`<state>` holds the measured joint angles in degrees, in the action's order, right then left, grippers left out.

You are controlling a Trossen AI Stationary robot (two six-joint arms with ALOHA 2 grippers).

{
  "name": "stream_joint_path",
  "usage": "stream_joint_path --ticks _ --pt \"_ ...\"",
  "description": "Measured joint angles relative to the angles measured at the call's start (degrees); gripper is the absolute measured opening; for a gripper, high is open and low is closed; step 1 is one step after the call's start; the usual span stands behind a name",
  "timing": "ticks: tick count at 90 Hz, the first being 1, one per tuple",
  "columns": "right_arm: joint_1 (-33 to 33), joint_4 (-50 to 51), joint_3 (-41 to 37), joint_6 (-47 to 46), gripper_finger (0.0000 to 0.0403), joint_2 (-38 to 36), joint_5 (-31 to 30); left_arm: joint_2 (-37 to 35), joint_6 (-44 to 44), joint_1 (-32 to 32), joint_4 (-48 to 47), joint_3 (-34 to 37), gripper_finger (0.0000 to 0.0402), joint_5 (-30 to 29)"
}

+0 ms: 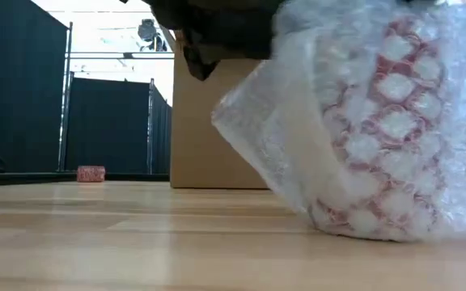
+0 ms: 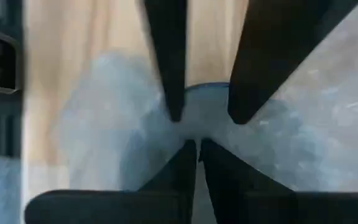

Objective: Wrap mug
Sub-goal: Wrap the red cup with the left transparent bubble wrap

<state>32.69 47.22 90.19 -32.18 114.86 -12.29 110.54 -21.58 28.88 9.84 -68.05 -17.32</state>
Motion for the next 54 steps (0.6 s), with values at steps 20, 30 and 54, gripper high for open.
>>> stream_joint_path --ticks 20,30,54 --pt "-0.83 -11.44 -7.37 -0.44 0.0020 -0.33 0.60 0.02 -0.15 -0.02 0.62 0.03 0.0106 0.60" --pt "-1.53 -11.98 -7.89 0.13 0.0020 -0.32 2.49 0.02 -0.13 -0.02 0.83 0.07 0.0106 0.61" --pt "-1.49 -10.99 -8.63 -0.26 0.0020 -5.63 4.28 0.02 -0.15 0.00 0.77 0.07 0.0106 0.72"
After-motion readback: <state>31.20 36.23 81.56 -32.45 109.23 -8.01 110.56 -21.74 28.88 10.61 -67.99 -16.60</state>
